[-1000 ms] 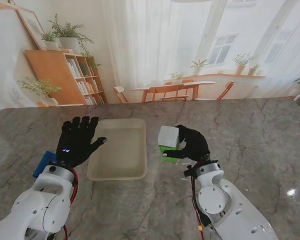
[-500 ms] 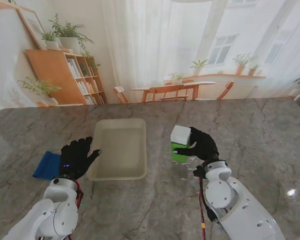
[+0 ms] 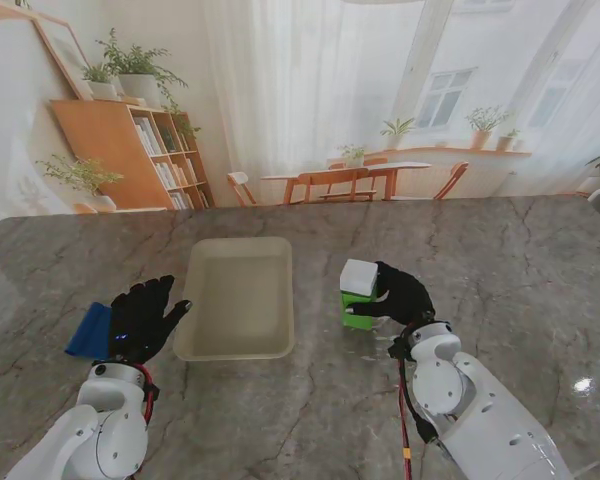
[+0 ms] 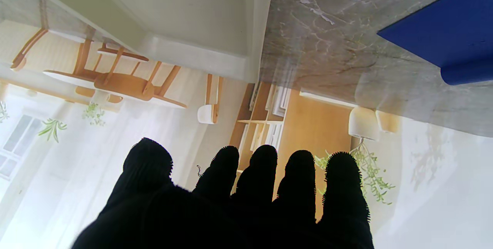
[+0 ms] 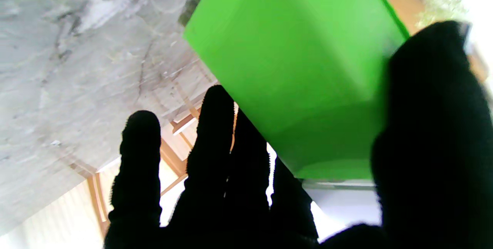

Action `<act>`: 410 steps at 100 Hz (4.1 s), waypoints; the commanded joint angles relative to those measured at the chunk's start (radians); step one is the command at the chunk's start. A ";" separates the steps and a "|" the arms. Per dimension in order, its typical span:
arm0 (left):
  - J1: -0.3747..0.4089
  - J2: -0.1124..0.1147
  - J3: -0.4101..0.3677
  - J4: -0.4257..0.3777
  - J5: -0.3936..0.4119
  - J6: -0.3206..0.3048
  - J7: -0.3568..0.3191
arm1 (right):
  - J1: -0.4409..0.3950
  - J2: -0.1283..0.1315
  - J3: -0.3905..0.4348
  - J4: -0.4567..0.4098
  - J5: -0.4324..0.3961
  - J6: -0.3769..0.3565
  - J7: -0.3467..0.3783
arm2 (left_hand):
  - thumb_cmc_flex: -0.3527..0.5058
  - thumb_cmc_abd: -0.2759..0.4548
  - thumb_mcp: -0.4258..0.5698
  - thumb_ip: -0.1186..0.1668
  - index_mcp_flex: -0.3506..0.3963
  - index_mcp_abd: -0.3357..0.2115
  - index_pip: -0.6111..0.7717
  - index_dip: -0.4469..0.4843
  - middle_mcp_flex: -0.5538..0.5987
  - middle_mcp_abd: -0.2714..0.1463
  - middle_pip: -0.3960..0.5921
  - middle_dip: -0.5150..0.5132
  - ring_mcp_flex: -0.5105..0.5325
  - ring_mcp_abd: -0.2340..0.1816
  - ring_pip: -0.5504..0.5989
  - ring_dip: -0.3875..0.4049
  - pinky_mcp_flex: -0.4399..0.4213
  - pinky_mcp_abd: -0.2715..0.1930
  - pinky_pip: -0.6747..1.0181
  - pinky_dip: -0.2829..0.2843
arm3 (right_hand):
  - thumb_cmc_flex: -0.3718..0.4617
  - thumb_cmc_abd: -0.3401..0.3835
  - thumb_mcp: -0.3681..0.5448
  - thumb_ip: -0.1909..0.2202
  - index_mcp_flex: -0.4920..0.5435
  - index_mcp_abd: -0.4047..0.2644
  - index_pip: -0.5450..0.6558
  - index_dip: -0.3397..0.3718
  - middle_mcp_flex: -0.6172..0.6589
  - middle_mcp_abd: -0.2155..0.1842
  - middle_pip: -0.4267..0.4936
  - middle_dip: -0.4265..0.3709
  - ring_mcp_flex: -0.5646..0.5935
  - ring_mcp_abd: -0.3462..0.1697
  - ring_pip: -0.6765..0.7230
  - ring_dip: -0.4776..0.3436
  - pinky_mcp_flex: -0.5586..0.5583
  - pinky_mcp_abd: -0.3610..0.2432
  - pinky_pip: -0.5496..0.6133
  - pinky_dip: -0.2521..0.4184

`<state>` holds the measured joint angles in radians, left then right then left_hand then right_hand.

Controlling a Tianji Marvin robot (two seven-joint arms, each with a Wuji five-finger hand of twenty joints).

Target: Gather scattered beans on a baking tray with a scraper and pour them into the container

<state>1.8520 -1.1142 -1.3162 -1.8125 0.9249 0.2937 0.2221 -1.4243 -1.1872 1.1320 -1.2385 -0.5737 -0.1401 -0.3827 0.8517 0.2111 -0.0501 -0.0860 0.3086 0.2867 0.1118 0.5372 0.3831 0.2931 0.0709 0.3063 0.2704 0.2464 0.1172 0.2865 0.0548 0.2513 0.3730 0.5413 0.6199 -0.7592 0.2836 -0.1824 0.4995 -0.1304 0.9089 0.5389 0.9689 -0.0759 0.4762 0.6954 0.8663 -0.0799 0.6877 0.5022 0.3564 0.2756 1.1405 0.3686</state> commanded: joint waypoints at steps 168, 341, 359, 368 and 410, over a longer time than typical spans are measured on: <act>0.026 -0.015 -0.008 0.008 0.019 0.001 0.090 | -0.066 0.122 0.123 -0.103 -0.059 -0.176 0.478 | 0.041 0.006 0.006 0.051 -0.011 -0.007 -0.008 0.022 0.008 -0.021 -0.001 0.025 0.024 -0.002 0.003 0.031 -0.014 0.054 0.057 0.026 | -0.300 0.425 0.248 0.135 -0.321 0.470 -0.972 -0.453 -0.774 0.401 -0.382 -0.267 -0.545 0.301 -0.404 -0.101 -0.380 0.029 -0.326 -0.003; -0.010 -0.018 -0.027 0.046 -0.043 -0.195 0.126 | -0.298 0.031 0.297 -0.380 -0.185 0.077 -0.045 | -0.004 -0.007 0.005 0.053 0.019 -0.043 0.003 0.028 0.069 -0.047 0.013 0.027 0.074 -0.029 0.001 0.019 0.061 0.095 0.046 0.005 | -0.280 0.451 0.212 0.126 -0.193 0.267 -0.784 0.080 -0.483 0.240 -0.352 -0.294 -0.364 0.226 -0.489 -0.134 -0.263 0.036 -0.350 0.015; -0.040 -0.040 -0.015 0.073 -0.203 -0.297 0.145 | -0.288 0.015 0.259 -0.365 -0.077 0.019 -0.046 | -0.016 -0.019 0.007 0.056 0.042 -0.062 0.008 0.029 0.102 -0.056 0.014 0.028 0.114 -0.020 0.007 0.019 0.079 0.173 0.073 0.009 | -0.297 0.477 0.207 0.128 -0.141 0.214 -0.746 0.076 -0.420 0.200 -0.345 -0.278 -0.290 0.208 -0.477 -0.091 -0.184 0.071 -0.335 0.101; -0.045 -0.050 -0.010 0.077 -0.268 -0.327 0.146 | -0.279 0.013 0.244 -0.357 -0.029 -0.006 -0.014 | -0.019 -0.024 0.009 0.056 0.049 -0.069 0.009 0.028 0.115 -0.059 0.015 0.028 0.132 -0.008 0.014 0.025 0.079 0.194 0.089 0.019 | -0.301 0.481 0.203 0.129 -0.119 0.199 -0.730 0.080 -0.383 0.191 -0.332 -0.268 -0.253 0.203 -0.460 -0.074 -0.148 0.084 -0.306 0.144; -0.078 -0.065 0.014 0.100 -0.414 -0.350 0.115 | -0.243 0.017 0.211 -0.314 0.052 -0.038 0.067 | -0.008 -0.034 0.011 0.057 0.080 -0.073 0.015 0.026 0.155 -0.049 0.020 0.032 0.175 0.018 0.033 0.051 0.080 0.217 0.115 0.044 | -0.302 0.483 0.204 0.128 -0.097 0.188 -0.716 0.082 -0.357 0.178 -0.331 -0.260 -0.231 0.197 -0.455 -0.055 -0.109 0.080 -0.270 0.201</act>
<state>1.7788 -1.1752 -1.3100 -1.7197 0.5204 -0.0597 0.3403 -1.6729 -1.1704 1.3463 -1.5641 -0.5267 -0.1773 -0.3384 0.8497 0.1918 -0.0489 -0.0859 0.3764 0.2376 0.1242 0.5525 0.5285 0.2572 0.0932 0.3248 0.4251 0.2596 0.1399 0.3294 0.1425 0.4377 0.4729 0.5559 0.3335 -0.3051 0.5102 -0.0833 0.3902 0.0821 0.1837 0.6062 0.6031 0.1302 0.1345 0.4216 0.6265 0.1448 0.2252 0.4315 0.2384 0.3459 0.8387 0.5437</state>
